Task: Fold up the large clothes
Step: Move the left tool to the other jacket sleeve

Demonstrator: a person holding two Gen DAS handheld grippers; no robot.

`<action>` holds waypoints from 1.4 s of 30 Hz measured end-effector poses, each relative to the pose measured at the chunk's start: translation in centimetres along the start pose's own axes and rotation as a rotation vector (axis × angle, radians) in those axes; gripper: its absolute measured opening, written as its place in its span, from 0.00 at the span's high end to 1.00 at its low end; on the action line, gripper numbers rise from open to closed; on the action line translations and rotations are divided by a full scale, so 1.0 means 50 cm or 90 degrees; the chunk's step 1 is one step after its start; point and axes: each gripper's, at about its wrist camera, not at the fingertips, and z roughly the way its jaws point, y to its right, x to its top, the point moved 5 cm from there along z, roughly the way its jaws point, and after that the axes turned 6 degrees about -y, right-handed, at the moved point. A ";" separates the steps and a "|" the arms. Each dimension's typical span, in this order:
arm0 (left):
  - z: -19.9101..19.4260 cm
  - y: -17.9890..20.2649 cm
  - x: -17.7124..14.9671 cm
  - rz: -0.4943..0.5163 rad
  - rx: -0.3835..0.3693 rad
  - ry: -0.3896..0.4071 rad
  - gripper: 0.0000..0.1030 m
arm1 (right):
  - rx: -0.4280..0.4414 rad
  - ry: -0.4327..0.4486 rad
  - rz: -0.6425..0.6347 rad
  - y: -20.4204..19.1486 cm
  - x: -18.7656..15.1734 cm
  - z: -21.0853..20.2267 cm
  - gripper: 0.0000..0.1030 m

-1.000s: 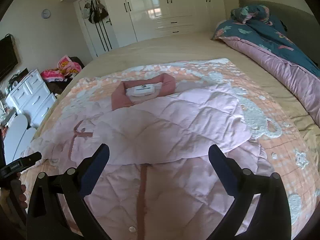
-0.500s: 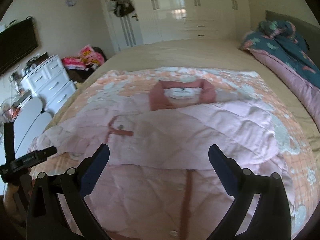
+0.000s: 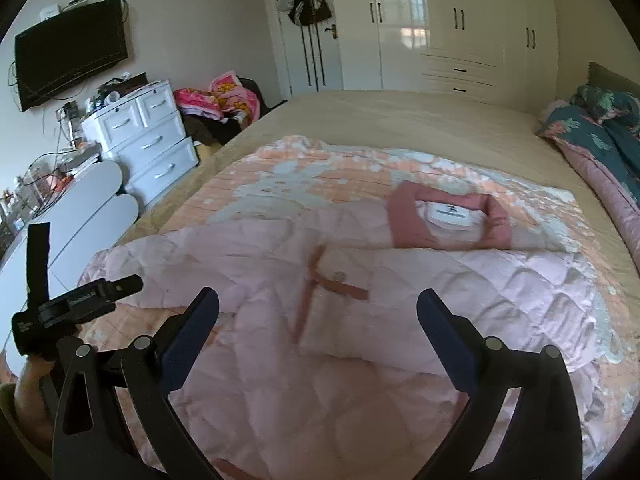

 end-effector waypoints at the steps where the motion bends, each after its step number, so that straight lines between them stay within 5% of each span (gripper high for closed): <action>1: 0.000 -0.010 0.004 -0.009 0.002 0.000 0.09 | 0.006 -0.002 -0.004 -0.013 0.004 0.005 0.04; 21: -0.015 -0.113 0.047 -0.076 0.014 0.003 0.09 | 0.069 -0.047 -0.035 -0.144 0.039 0.076 0.04; 42: 0.022 -0.306 0.065 -0.269 0.014 -0.033 0.09 | 0.119 -0.107 -0.083 -0.266 0.026 0.188 0.04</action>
